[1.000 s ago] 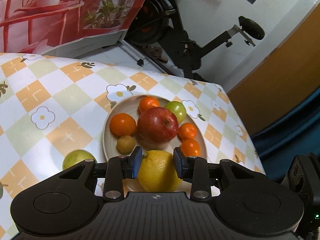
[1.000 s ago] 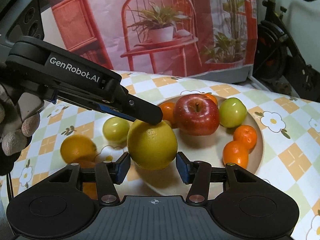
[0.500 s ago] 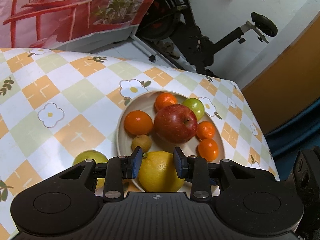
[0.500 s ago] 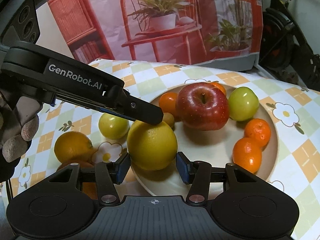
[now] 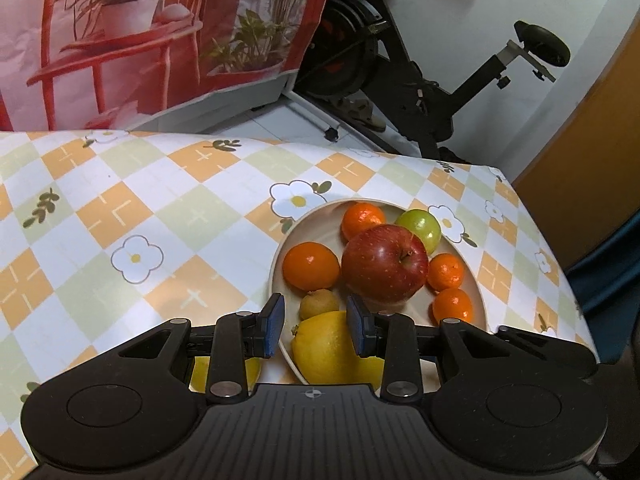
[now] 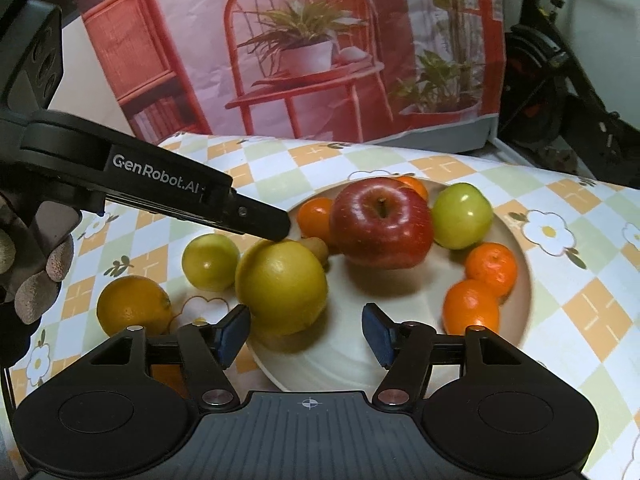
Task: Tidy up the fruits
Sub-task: 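Carry the yellow citrus over the plate and open the left gripper, then close the right gripper on the small brown fruit beside the plate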
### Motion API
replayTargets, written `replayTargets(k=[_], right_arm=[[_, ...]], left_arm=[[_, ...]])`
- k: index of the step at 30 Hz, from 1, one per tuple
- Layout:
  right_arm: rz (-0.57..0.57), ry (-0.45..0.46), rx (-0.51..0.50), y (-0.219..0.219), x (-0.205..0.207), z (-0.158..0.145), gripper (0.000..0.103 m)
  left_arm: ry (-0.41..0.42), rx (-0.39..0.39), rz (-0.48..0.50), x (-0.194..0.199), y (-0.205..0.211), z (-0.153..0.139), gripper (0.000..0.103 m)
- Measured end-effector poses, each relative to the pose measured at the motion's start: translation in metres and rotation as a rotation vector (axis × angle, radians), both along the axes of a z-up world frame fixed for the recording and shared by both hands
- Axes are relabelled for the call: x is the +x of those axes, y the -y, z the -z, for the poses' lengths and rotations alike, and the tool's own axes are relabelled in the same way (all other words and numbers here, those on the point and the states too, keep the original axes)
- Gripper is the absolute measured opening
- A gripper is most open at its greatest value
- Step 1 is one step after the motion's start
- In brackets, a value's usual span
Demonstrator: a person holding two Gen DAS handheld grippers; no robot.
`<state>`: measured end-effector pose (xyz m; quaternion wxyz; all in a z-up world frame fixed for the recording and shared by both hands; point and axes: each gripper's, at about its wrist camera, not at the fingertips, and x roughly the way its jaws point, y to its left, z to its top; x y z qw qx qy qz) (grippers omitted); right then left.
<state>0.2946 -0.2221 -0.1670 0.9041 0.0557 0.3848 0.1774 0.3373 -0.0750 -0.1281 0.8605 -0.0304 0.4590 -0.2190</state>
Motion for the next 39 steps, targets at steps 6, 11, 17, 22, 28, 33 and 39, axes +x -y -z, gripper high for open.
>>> replayTargets(k=[6,11,17,22,28,33,39], right_arm=[[0.048,0.021,0.021,0.011,-0.016,-0.003,0.059],[0.091,0.044,0.050,0.021,-0.032,-0.006,0.059],[0.105,0.075,0.070,0.024,-0.053,-0.013,0.059],[0.100,0.080,0.083,0.020,-0.070,-0.013,0.059],[0.067,0.061,0.087,0.012,-0.088,-0.008,0.059],[0.035,0.041,0.100,0.006,-0.100,-0.006,0.059],[-0.021,-0.014,0.094,-0.006,-0.111,0.006,0.058]], left_arm=[[0.036,0.043,0.002,-0.004,0.004,-0.003,0.036],[0.058,0.031,0.010,-0.012,-0.006,-0.011,0.036],[0.112,0.024,-0.028,-0.026,-0.028,-0.029,0.036],[0.167,0.042,-0.058,-0.052,-0.052,-0.040,0.036],[0.213,0.049,-0.122,-0.084,-0.074,-0.045,0.036],[0.251,0.066,-0.159,-0.104,-0.082,-0.048,0.036],[0.276,0.074,-0.200,-0.126,-0.090,-0.045,0.036]])
